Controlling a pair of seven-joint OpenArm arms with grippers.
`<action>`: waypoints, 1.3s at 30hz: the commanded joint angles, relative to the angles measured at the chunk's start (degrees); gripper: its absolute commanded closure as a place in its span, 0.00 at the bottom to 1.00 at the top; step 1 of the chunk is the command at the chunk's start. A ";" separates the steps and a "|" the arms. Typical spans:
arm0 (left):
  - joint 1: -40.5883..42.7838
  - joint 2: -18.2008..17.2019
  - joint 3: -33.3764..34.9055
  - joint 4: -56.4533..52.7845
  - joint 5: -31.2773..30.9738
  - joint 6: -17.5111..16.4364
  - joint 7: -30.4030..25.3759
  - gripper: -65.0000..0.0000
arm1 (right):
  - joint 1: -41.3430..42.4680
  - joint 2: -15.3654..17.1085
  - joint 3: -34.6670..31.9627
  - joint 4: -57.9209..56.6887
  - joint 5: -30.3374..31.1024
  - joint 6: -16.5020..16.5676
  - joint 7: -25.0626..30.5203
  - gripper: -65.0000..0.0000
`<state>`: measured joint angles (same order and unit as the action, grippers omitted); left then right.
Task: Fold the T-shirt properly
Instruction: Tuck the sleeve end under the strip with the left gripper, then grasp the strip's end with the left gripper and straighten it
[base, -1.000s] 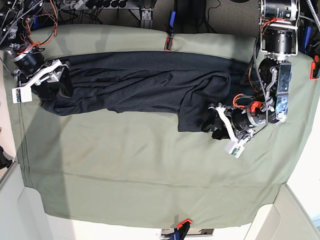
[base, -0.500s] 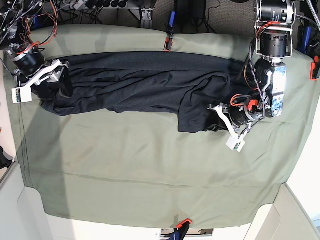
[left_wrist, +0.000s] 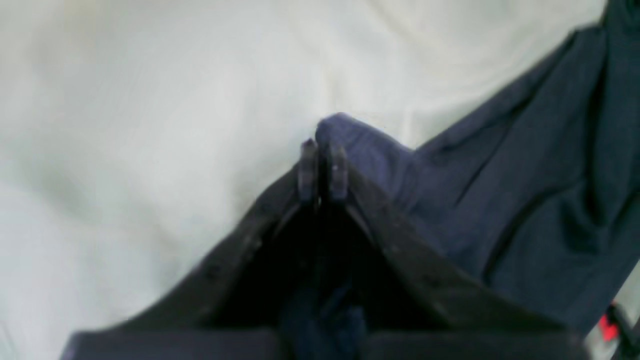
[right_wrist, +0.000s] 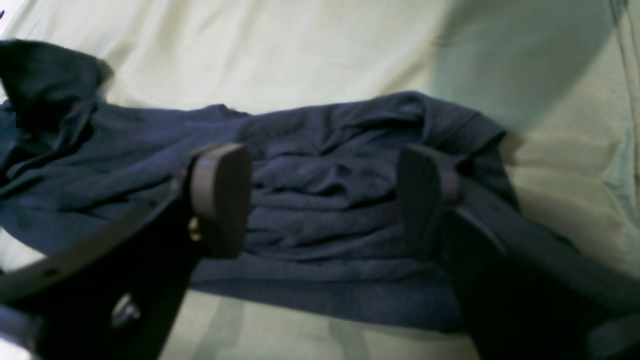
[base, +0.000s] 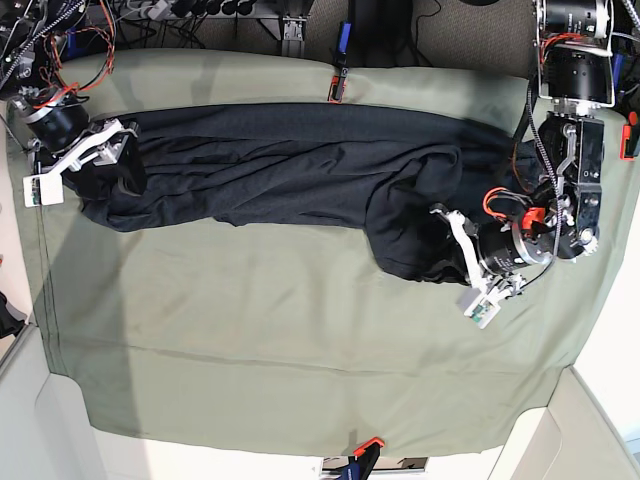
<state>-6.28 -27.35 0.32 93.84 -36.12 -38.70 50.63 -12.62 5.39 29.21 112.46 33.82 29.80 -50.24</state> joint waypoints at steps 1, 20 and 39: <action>0.28 -1.64 -0.55 2.43 -0.42 0.20 -0.07 1.00 | 0.37 0.48 0.17 1.11 1.11 0.04 1.38 0.31; 23.91 -5.66 -22.23 13.53 -0.37 -0.13 -1.75 1.00 | 0.35 0.48 0.17 1.11 1.11 0.07 1.99 0.31; 23.58 -6.32 -33.75 4.72 -11.67 1.33 -2.91 0.43 | 0.35 0.48 0.17 1.11 1.11 0.07 0.74 0.31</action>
<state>17.56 -32.69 -33.21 98.04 -47.09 -36.97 48.49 -12.67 5.39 29.23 112.46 33.82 29.80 -50.48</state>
